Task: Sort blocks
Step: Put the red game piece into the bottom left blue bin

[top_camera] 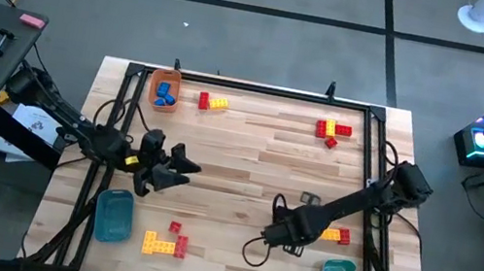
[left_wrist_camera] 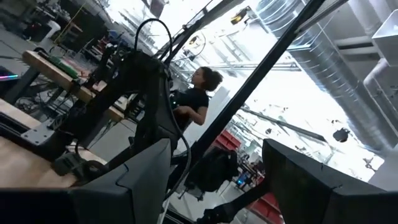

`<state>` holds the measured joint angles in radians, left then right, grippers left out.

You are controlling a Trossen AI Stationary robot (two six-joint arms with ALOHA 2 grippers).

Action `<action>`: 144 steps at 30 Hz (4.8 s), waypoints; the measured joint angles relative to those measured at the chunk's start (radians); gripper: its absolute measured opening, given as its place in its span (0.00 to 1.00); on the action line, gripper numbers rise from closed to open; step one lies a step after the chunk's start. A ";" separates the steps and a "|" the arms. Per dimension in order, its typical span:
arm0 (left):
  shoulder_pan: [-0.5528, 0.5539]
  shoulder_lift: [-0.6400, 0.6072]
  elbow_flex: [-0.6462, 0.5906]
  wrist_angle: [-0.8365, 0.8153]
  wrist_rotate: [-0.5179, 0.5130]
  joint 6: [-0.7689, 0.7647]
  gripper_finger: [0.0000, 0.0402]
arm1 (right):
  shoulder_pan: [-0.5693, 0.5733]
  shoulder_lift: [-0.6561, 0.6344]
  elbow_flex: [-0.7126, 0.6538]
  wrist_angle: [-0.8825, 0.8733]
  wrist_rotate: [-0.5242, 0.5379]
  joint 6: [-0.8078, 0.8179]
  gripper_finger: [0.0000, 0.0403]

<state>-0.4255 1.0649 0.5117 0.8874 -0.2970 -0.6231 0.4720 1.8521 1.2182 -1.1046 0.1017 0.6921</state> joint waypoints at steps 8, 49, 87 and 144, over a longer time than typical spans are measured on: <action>0.000 0.001 0.000 -0.032 -0.001 -0.028 0.60 | -0.034 0.007 0.045 0.024 0.065 -0.324 0.00; -0.001 0.002 0.000 -0.089 -0.027 -0.050 0.60 | -0.084 -0.064 -0.073 0.197 -0.034 -0.022 0.56; -0.053 0.139 0.565 -1.106 -0.082 1.128 0.60 | -0.159 -0.191 0.409 0.388 -0.176 -0.204 0.00; -0.071 0.360 0.664 -1.383 -0.322 0.948 0.14 | -0.254 -0.132 0.701 0.235 -0.240 -0.191 0.27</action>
<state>-0.4968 1.4247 1.1755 -0.4952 -0.6186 0.3246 0.2185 1.7203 1.9188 -0.8697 -0.1379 0.5008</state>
